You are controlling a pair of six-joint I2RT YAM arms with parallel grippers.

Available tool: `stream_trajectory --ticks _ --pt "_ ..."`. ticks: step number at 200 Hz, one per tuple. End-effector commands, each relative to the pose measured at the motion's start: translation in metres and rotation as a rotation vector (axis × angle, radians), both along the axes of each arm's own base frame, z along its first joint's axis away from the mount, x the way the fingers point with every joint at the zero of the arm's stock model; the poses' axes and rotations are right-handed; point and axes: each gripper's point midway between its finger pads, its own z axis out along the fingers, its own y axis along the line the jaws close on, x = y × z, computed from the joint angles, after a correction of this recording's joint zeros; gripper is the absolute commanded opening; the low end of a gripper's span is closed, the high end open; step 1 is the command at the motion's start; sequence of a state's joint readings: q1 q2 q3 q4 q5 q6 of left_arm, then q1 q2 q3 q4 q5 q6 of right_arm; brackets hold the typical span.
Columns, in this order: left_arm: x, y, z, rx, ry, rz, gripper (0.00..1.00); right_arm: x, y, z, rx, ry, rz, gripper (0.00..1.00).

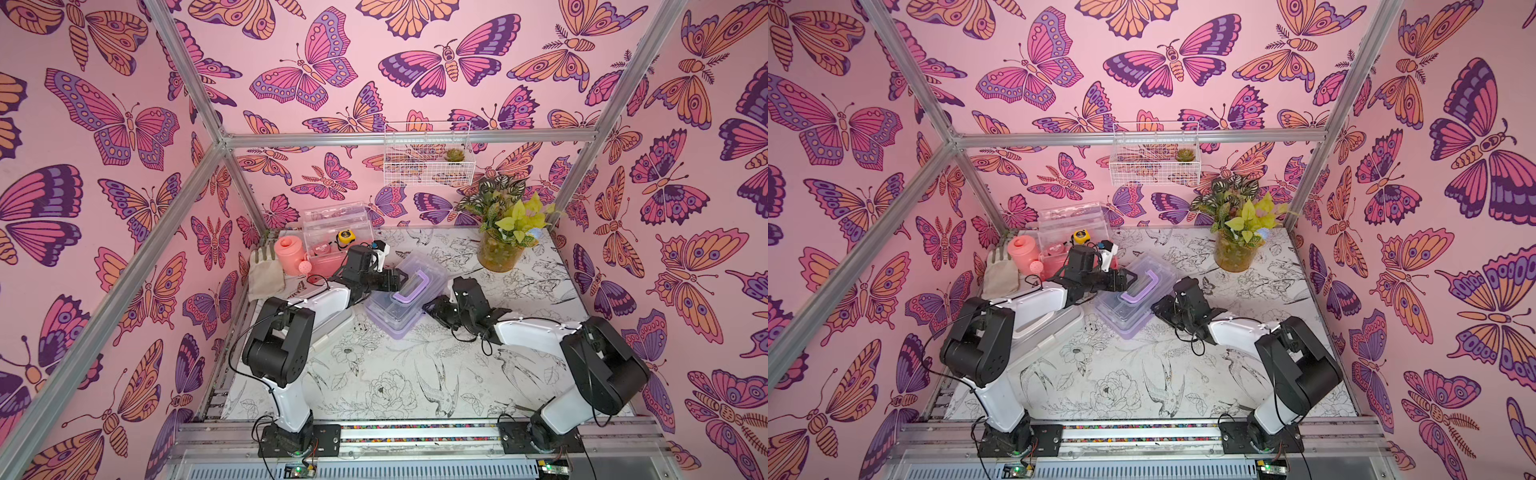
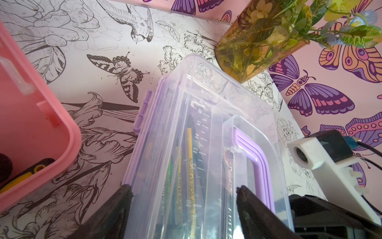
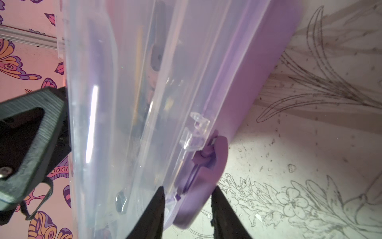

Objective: Close toolboxes
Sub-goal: Fasten the toolbox latch on the toolbox.

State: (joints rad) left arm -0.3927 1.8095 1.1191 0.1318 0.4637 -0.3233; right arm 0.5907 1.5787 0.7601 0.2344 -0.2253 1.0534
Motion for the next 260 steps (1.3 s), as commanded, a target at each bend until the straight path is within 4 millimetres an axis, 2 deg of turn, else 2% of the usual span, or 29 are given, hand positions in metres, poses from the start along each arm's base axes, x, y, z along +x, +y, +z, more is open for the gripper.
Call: stream_trajectory --ticks 1,18,46,75,79,83,130,156,175,177,180,194,233,260 --pt "-0.055 0.015 -0.091 0.139 0.322 -0.028 0.81 0.004 0.003 0.028 -0.007 -0.089 0.035 0.40" --pt "-0.052 0.014 -0.087 0.124 0.321 -0.030 0.81 0.006 0.002 0.031 -0.004 -0.108 0.046 0.39" --pt "-0.047 0.011 -0.082 0.112 0.311 -0.036 0.81 0.011 0.013 0.038 0.042 -0.141 0.079 0.38" --pt "-0.049 0.011 -0.086 0.112 0.322 -0.039 0.81 0.014 0.019 0.045 0.066 -0.159 0.096 0.38" --pt "-0.049 0.011 -0.087 0.113 0.324 -0.039 0.81 0.015 0.020 0.033 0.054 -0.134 0.096 0.37" --pt "-0.050 0.011 -0.087 0.113 0.325 -0.040 0.81 0.015 0.020 0.033 0.055 -0.134 0.096 0.37" --pt "-0.054 0.011 -0.096 0.115 0.350 -0.049 0.81 0.021 0.029 0.048 0.094 -0.188 0.117 0.35" --pt "-0.054 0.011 -0.095 0.113 0.347 -0.048 0.81 0.020 0.028 0.053 0.087 -0.202 0.126 0.35" --pt "-0.051 0.010 -0.087 0.104 0.333 -0.044 0.82 0.017 0.024 0.048 0.054 -0.203 0.139 0.36" --pt "-0.051 0.010 -0.086 0.102 0.332 -0.043 0.82 0.015 0.023 0.057 0.061 -0.223 0.141 0.37" --pt "-0.050 0.010 -0.084 0.101 0.328 -0.041 0.83 0.015 0.022 0.060 0.056 -0.235 0.146 0.37" --pt "-0.044 0.011 -0.074 0.088 0.313 -0.030 0.85 0.012 0.015 0.060 0.013 -0.258 0.167 0.39" --pt "-0.023 0.011 -0.042 0.044 0.252 -0.009 0.89 0.005 -0.012 0.049 -0.083 -0.294 0.253 0.49" --pt "-0.013 0.008 -0.032 0.035 0.235 -0.010 0.89 0.001 -0.028 0.033 -0.204 -0.298 0.313 0.54"
